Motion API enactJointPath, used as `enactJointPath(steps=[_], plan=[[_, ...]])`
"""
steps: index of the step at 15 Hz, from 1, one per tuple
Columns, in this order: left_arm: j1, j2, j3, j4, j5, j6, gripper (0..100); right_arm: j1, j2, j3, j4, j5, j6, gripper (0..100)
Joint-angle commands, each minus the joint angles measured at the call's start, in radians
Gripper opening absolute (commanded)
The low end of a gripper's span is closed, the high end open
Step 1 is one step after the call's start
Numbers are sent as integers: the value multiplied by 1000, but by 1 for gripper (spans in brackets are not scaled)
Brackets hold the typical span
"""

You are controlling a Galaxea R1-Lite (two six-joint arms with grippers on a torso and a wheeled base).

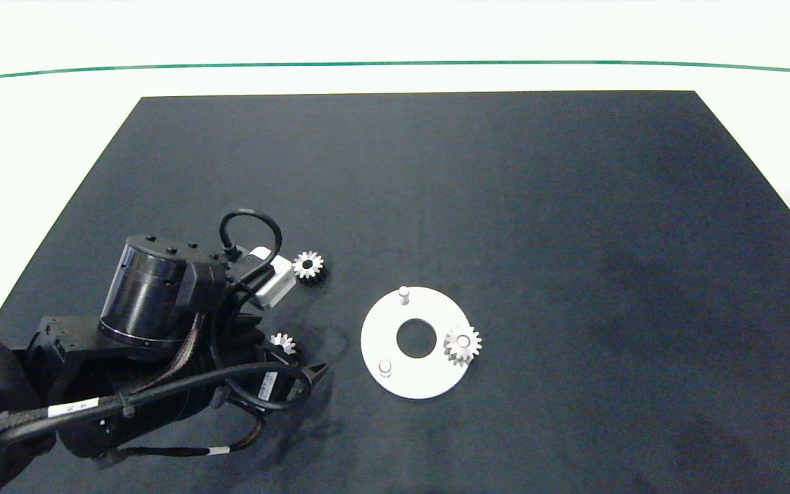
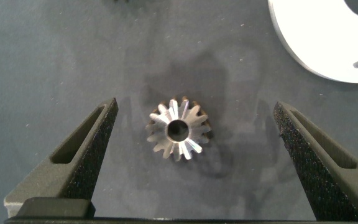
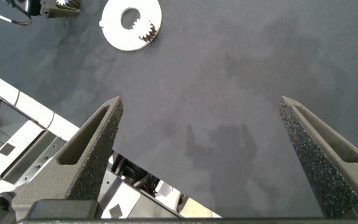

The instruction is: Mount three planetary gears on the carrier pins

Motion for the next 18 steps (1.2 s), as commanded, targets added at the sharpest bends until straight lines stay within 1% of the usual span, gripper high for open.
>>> enactJointPath(steps=[1,4,7,14,17,18], plan=[[19,-4,4,1,0,0,100,2,5,1,5,0,1,100],[23,-1,10,2,0,2,100,2,5,3,5,0,1,100],[23,-4,39,2,0,2,100,2,7,4,5,2,1,100],[14,4,38,1,0,3,100,3,8,4,5,2,1,100],[5,19,22,1,0,5,96,3,7,4,3,3,-1,100],[-4,25,18,1,0,6,93,5,4,4,3,3,-5,100]])
